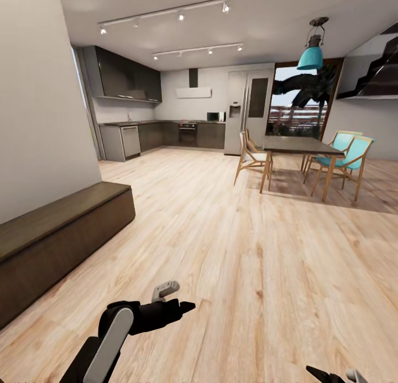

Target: Place each of the two pumpkins and all three candles from the living room inside a cabinet in the living room (use any cabinet), then make sure every cabinet is closed, and position the cauldron so it is next to a table in the living room.

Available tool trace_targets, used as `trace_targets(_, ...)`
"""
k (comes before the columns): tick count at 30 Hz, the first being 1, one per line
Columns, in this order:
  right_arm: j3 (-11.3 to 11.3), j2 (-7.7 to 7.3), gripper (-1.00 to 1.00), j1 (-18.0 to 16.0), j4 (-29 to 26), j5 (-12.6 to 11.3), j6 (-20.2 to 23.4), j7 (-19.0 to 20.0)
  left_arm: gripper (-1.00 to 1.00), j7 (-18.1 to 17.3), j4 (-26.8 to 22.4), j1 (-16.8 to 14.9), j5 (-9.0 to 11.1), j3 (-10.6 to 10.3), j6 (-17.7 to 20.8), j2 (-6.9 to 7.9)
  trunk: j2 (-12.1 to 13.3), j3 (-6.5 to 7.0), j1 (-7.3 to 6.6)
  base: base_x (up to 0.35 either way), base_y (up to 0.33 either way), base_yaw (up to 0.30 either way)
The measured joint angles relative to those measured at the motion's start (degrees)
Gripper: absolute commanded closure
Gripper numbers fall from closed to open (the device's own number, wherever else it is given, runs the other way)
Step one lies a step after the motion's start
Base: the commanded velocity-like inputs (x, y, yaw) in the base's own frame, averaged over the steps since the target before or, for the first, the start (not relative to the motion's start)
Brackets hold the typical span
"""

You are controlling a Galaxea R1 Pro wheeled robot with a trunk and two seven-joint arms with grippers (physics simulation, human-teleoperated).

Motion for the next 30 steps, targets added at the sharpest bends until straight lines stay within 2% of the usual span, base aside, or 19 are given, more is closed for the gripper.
trace_targets(9, -0.02, 0.08, -1.0, 0.02, -0.02, 0.0, -0.06, -0.42, -1.0, -0.16, -0.02, 0.0, -0.01, 0.25, 0.01, 0.05, -3.6, -1.62, 1.97, 0.0, 0.0, 0.0)
trace_targets(21, -0.07, 0.08, -1.0, 0.02, -0.02, 0.0, -0.08, -1.24, -1.0, -0.2, -0.08, 0.0, 0.01, 0.63, 0.69, 0.89, -3.78, -4.28, 2.29, 0.0, 0.0, 0.0)
trace_targets(30, -0.12, 0.08, -1.0, 0.04, -0.09, 0.06, -0.3, -2.81, -1.0, -0.18, -0.04, 0.0, 0.0, 0.57, 0.71, 0.81, -3.9, -6.27, 2.52, 0.0, 0.0, 0.0)
